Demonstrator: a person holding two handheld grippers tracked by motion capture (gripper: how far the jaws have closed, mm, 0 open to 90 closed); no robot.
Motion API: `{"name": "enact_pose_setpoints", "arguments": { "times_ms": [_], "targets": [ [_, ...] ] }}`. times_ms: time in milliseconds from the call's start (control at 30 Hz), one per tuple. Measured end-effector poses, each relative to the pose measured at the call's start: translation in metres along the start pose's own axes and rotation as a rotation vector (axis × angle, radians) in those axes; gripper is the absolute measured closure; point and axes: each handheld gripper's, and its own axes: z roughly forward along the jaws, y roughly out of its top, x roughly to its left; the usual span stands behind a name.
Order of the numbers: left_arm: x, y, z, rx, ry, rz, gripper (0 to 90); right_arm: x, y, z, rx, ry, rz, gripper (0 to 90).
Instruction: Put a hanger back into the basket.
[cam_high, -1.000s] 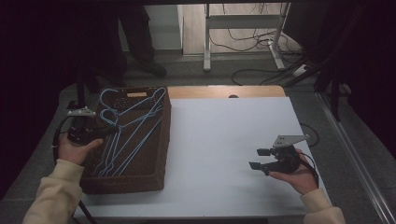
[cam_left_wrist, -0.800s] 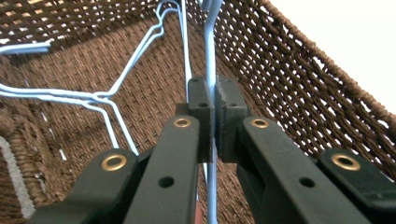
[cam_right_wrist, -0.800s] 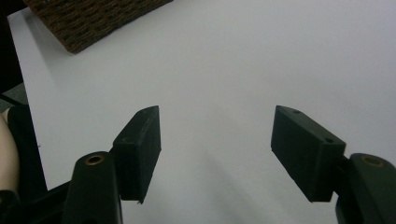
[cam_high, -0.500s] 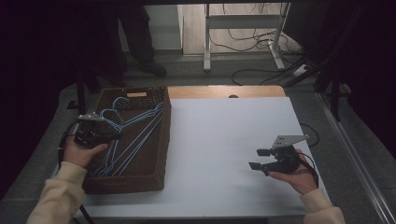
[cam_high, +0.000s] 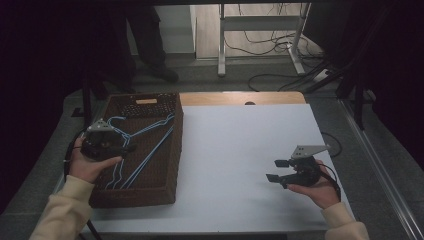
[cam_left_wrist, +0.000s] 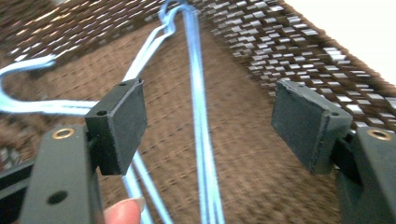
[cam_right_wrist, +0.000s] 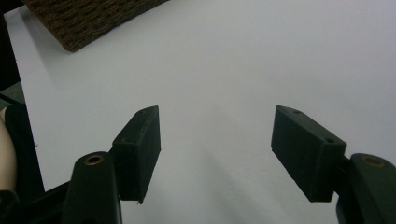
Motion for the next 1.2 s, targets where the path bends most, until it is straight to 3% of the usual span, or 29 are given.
{"name": "enact_pose_setpoints", "arguments": {
  "times_ms": [267, 533, 833, 1200],
  "targets": [
    [-0.035, -0.007, -0.005, -0.083, -0.136, 0.030, 25.6, 0.001, -0.001, -0.002, -0.021, -0.039, 0.011, 29.2],
    [-0.062, -0.022, -0.006, -0.093, -0.224, 0.042, 25.0, 0.004, -0.005, -0.005, -0.054, -0.084, 0.049, 27.9],
    [-0.084, -0.027, 0.000, -0.090, -0.259, 0.078, 24.7, 0.010, -0.011, -0.007, -0.064, -0.124, 0.082, 26.8],
    [-0.084, -0.028, 0.003, -0.100, -0.252, 0.075, 23.1, 0.008, -0.012, -0.006, -0.070, -0.134, 0.078, 23.9]
  ]
}}
